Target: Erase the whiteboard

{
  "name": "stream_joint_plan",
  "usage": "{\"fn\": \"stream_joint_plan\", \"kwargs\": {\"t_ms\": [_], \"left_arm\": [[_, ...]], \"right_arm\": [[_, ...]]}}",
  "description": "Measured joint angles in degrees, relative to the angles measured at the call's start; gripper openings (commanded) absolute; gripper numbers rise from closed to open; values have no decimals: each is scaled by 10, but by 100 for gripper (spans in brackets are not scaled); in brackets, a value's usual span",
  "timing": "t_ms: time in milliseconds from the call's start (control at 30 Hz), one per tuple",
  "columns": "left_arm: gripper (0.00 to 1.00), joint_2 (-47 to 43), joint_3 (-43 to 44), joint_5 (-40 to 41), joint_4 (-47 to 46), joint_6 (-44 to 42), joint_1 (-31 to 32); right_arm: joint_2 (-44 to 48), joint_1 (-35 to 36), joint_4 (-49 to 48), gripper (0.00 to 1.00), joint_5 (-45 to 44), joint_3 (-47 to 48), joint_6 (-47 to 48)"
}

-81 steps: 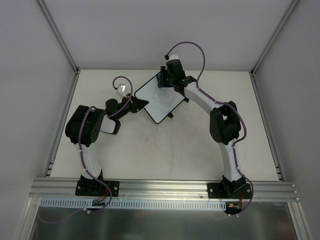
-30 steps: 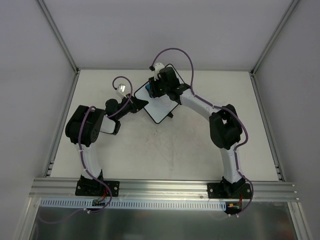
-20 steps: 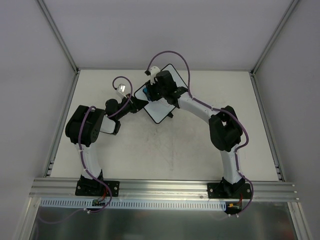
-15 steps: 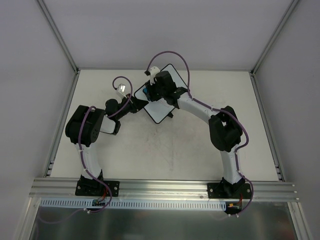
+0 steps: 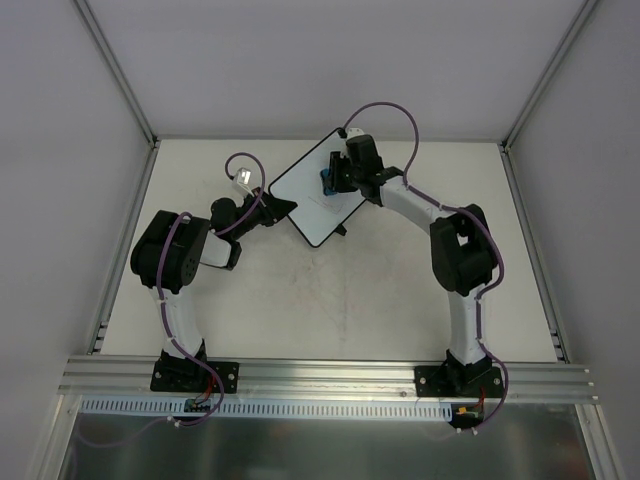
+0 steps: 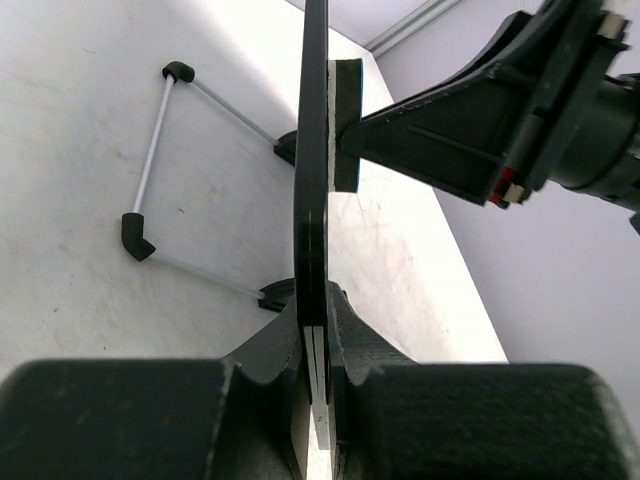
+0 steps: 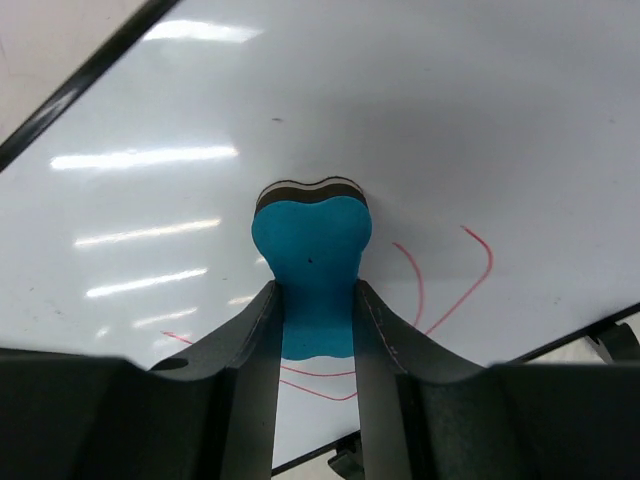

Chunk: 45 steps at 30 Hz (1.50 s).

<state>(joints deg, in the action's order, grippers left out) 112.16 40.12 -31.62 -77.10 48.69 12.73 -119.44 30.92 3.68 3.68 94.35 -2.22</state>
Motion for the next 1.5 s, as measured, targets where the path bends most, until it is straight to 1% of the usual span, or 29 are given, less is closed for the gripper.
{"fn": "stream_joint_plan", "kwargs": {"t_ms": [233, 500, 800, 933, 1100, 1300, 1500], "left_arm": [[0, 0, -1, 1, -2, 0, 0], [0, 0, -1, 1, -2, 0, 1], [0, -1, -2, 1, -2, -1, 1], [0, -1, -2, 1, -2, -1, 1], [0, -1, -3, 1, -2, 0, 1], [0, -1, -3, 2, -2, 0, 0], [0, -1, -4, 3, -2, 0, 0]], "right_arm": [[-3, -48, 5, 0, 10, -16, -78], [-9, -91, 5, 0, 26, -38, -147], [-12, -101, -3, 0, 53, -41, -164], [-6, -94, -17, 0, 42, -53, -143], [8, -56, -18, 0, 4, -61, -88], [16, -14, -21, 0, 16, -57, -26], [28, 32, -21, 0, 7, -57, 34]]}}
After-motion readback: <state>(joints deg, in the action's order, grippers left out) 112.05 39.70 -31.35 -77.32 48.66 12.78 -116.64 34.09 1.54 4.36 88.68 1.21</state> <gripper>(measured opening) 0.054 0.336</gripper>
